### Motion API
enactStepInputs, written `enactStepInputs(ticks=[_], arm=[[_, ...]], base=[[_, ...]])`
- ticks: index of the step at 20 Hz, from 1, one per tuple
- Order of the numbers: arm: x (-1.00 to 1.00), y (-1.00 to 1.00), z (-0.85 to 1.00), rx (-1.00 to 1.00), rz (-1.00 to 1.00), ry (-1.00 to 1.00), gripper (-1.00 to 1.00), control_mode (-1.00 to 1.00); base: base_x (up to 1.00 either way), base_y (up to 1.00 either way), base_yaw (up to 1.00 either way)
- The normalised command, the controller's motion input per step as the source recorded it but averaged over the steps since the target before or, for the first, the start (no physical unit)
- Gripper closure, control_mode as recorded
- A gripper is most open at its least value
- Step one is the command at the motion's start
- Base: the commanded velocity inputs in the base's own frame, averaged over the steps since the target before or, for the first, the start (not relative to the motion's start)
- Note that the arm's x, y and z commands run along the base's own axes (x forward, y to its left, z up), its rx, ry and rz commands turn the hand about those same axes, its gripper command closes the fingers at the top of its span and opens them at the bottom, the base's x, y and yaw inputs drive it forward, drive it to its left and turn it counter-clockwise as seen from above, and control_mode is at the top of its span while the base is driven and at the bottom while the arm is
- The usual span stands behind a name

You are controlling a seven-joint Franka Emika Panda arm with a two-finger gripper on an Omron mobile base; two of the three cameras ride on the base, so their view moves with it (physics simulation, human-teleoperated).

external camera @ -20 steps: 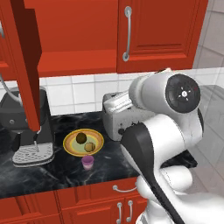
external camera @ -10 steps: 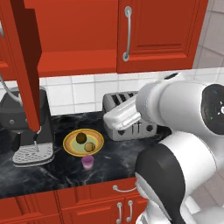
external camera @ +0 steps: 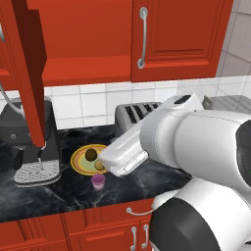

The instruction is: Pick the avocado and bread from the counter and place them on the plate. Then pick the jam from the cabinet and place it next to the plate. Lastly close the cabinet door.

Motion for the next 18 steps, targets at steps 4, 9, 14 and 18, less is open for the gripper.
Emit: enactStepInputs(ticks=[4,9,14,18], arm=[[-0.31,0.51,0.00,-0.04,0.05,-0.03,-1.00,-1.00],[-0.09,0.51,0.00,-0.05,0.02,-0.09,-1.00,-1.00],[0.12,0.43,0.00,-0.02,0.00,-0.08,-1.00,-1.00],[0.17,0.40,-0.02,-0.02,-0.01,-0.08,-1.00,-1.00]], base=[[0.00,0.00,0.00],[0.00,0.00,0.00],[0.00,0.00,0.00],[0.00,0.00,0.00]])
